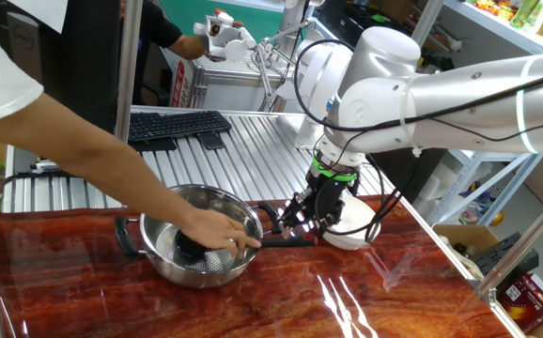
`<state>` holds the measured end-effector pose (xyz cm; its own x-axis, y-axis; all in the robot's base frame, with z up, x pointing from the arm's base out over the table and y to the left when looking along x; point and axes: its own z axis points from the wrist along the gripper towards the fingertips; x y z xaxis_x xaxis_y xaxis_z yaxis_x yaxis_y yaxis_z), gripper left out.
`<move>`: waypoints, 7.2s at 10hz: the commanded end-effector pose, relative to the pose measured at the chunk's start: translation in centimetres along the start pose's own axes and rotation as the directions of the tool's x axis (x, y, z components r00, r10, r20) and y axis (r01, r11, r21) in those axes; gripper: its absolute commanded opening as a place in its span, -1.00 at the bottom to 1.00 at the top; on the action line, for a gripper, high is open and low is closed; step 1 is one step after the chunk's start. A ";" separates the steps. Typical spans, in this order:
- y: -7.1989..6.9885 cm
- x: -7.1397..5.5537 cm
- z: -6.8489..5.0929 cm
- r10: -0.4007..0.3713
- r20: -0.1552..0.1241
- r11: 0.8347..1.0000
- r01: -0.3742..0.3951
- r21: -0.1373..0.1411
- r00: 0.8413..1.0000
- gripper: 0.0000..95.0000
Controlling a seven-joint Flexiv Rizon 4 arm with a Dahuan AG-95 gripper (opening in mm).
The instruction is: Scoop water with a large spoon from one bowl to another
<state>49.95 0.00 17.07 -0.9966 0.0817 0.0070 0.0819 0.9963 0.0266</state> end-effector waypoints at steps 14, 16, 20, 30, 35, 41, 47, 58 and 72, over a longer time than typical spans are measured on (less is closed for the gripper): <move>0.1 -0.1 0.0 -0.023 0.018 1.000 0.023 -0.014 1.000 -1.00; 0.4 0.0 -0.1 -0.035 0.014 0.999 0.035 -0.013 0.999 -1.00; 1.1 0.3 -0.5 -0.017 0.010 1.000 0.017 -0.006 1.000 -1.00; 1.2 -0.9 -1.4 0.012 0.023 1.000 -0.012 0.002 1.000 1.00; 1.8 -1.6 -0.2 -0.055 0.048 0.998 0.054 0.022 0.997 1.00; 2.3 -3.0 1.1 -0.064 0.046 0.998 0.063 0.022 0.997 1.00; 2.6 -3.4 2.0 -0.088 0.042 0.996 0.086 0.037 0.995 1.00; 3.2 -3.4 4.5 -0.116 0.037 0.990 0.113 0.079 0.993 1.00; 3.8 -3.4 6.0 -0.136 0.035 0.988 0.132 0.085 0.990 0.60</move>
<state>53.66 3.79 11.14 -0.9981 -0.0531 -0.0298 -0.0514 0.9970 -0.0570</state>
